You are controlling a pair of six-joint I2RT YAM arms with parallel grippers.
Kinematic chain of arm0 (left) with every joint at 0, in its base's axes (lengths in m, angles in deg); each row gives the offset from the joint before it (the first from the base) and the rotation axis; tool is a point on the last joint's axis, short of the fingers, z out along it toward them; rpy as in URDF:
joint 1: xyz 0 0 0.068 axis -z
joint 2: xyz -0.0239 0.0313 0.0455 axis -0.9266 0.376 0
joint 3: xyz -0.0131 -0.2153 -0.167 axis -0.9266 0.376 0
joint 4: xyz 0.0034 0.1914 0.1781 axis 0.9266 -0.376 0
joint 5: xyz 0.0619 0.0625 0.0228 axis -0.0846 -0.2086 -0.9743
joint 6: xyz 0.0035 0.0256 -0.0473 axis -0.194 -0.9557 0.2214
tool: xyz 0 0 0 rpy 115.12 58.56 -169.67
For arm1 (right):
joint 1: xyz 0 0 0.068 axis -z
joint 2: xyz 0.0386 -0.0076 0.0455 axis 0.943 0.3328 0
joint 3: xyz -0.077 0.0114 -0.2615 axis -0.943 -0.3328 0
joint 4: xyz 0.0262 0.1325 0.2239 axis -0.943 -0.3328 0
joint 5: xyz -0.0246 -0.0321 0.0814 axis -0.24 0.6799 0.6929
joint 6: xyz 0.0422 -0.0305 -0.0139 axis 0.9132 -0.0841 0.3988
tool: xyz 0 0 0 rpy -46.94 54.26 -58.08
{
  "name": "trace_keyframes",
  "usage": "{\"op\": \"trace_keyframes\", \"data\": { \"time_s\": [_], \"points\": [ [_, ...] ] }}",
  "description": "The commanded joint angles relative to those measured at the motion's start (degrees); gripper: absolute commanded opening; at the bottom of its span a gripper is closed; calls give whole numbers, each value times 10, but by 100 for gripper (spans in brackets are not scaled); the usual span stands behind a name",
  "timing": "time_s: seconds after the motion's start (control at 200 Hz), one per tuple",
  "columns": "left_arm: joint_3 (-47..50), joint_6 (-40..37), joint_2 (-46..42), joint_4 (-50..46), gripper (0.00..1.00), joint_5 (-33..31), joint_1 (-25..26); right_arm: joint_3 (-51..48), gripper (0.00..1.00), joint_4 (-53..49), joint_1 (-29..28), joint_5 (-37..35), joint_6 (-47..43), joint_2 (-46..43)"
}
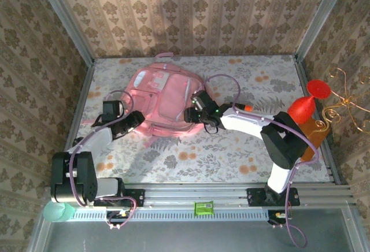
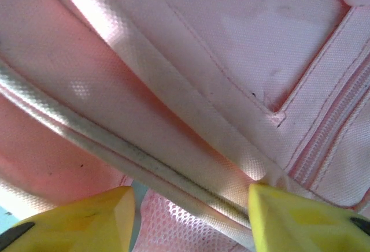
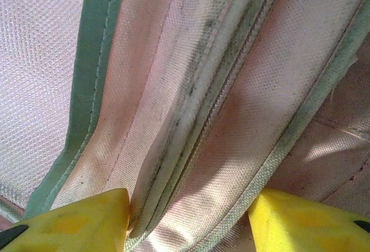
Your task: Pack the student bag
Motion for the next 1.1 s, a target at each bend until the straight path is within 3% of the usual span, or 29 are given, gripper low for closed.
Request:
{"op": "trace_keyframes", "data": {
  "time_s": [0.0,0.385,0.66,0.775,0.935,1.095],
  "points": [
    [-15,11,21,24,51,3,10,0,56,2,13,-30,-17,6],
    [-18,62,75,87,41,-23,33,-3,53,-5,23,-52,-66,3],
    [-1,79,72,114,11,-31,48,-20,53,-15,32,-56,-83,-37],
    [11,89,55,120,0,-27,57,-27,59,-32,27,-57,-88,-78],
    [28,109,17,123,0,-18,74,-20,63,-59,-23,-57,-68,-112],
    [43,133,-13,127,0,-16,93,11,64,-43,-111,-23,-8,-75]
  ]
}}
